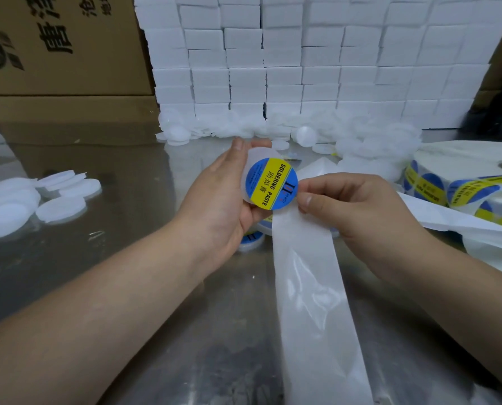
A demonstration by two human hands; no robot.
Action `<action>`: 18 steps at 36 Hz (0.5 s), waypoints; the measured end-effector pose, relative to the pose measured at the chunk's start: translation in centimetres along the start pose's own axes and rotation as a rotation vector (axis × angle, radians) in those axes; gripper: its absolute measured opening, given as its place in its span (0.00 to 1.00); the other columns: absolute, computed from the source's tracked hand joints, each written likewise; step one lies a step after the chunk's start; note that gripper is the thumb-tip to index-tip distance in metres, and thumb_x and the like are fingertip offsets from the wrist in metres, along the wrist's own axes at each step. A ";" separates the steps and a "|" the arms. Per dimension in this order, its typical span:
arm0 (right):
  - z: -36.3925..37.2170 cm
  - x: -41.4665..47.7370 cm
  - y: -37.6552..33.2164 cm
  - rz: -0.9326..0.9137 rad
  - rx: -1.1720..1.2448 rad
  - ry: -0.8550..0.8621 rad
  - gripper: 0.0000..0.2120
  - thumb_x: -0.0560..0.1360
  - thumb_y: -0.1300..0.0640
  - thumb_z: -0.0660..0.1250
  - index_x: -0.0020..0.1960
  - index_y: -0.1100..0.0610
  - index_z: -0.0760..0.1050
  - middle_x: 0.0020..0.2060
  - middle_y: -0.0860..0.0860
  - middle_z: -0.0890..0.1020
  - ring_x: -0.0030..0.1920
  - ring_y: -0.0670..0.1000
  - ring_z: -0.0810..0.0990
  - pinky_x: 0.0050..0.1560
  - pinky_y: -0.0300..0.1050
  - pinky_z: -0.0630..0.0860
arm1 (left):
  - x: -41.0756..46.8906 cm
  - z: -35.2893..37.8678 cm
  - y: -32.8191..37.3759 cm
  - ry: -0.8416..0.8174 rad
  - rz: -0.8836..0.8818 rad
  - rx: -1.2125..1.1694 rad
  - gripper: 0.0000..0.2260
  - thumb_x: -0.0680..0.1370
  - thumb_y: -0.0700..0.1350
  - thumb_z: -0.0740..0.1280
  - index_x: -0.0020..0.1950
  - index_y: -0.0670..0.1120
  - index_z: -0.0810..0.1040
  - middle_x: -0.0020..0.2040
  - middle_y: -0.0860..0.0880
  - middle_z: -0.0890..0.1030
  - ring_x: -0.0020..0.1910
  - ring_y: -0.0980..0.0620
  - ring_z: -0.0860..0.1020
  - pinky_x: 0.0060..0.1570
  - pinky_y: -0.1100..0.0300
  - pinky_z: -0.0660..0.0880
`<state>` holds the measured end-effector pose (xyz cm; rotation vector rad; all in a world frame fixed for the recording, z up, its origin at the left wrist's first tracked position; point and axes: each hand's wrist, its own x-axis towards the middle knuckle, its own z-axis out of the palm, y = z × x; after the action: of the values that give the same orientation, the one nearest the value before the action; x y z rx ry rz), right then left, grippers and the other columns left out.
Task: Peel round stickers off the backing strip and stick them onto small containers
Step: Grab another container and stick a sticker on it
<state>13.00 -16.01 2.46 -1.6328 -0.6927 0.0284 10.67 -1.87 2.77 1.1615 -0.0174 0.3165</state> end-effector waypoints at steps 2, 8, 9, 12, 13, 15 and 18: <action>-0.1 0.0 0.1 -0.003 0.004 -0.018 0.13 0.71 0.60 0.67 0.38 0.41 0.83 0.34 0.45 0.85 0.38 0.45 0.81 0.49 0.48 0.79 | 0.0 -0.1 -0.1 -0.005 -0.038 -0.021 0.18 0.80 0.55 0.53 0.46 0.46 0.78 0.44 0.41 0.83 0.41 0.47 0.83 0.45 0.50 0.80; -0.3 0.0 0.2 -0.023 0.018 -0.056 0.15 0.72 0.60 0.67 0.38 0.41 0.83 0.34 0.44 0.85 0.36 0.40 0.82 0.39 0.33 0.77 | -0.3 0.0 -0.1 -0.062 -0.078 -0.022 0.20 0.79 0.56 0.53 0.52 0.43 0.77 0.46 0.41 0.82 0.43 0.47 0.82 0.46 0.51 0.80; -0.3 0.0 0.2 -0.024 0.021 -0.057 0.14 0.72 0.60 0.67 0.38 0.41 0.83 0.34 0.43 0.85 0.36 0.40 0.82 0.39 0.33 0.77 | -0.3 0.0 0.0 -0.067 -0.075 -0.023 0.19 0.79 0.55 0.53 0.52 0.44 0.77 0.45 0.41 0.82 0.42 0.47 0.82 0.46 0.52 0.80; -0.3 0.1 0.3 -0.024 0.030 -0.061 0.14 0.72 0.61 0.67 0.38 0.41 0.83 0.34 0.43 0.84 0.36 0.40 0.81 0.40 0.33 0.77 | -0.4 0.0 0.0 -0.090 -0.084 -0.036 0.18 0.78 0.55 0.54 0.51 0.44 0.77 0.41 0.42 0.83 0.41 0.47 0.83 0.45 0.51 0.80; -0.3 0.1 0.3 -0.021 0.035 -0.063 0.14 0.72 0.61 0.67 0.38 0.41 0.83 0.33 0.43 0.84 0.35 0.40 0.81 0.40 0.33 0.77 | -0.5 0.0 0.0 -0.097 -0.088 -0.036 0.17 0.78 0.54 0.55 0.50 0.44 0.77 0.40 0.43 0.83 0.40 0.47 0.83 0.45 0.51 0.80; -0.3 0.1 0.4 -0.014 0.039 -0.069 0.14 0.72 0.60 0.67 0.39 0.42 0.83 0.34 0.44 0.84 0.36 0.40 0.81 0.41 0.34 0.78 | -0.6 0.1 0.0 -0.095 -0.076 -0.019 0.14 0.77 0.52 0.57 0.50 0.44 0.76 0.42 0.42 0.82 0.41 0.46 0.82 0.44 0.51 0.80; -0.4 0.1 0.5 -0.008 0.035 -0.073 0.12 0.72 0.60 0.67 0.40 0.42 0.83 0.36 0.45 0.85 0.38 0.42 0.81 0.44 0.38 0.78 | -0.6 0.2 -0.1 -0.078 -0.034 0.018 0.09 0.75 0.45 0.62 0.52 0.45 0.76 0.49 0.39 0.79 0.44 0.44 0.80 0.43 0.51 0.80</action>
<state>13.42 -16.33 2.16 -1.6016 -0.7503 0.0946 10.13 -2.24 2.65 1.1901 -0.0627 0.2418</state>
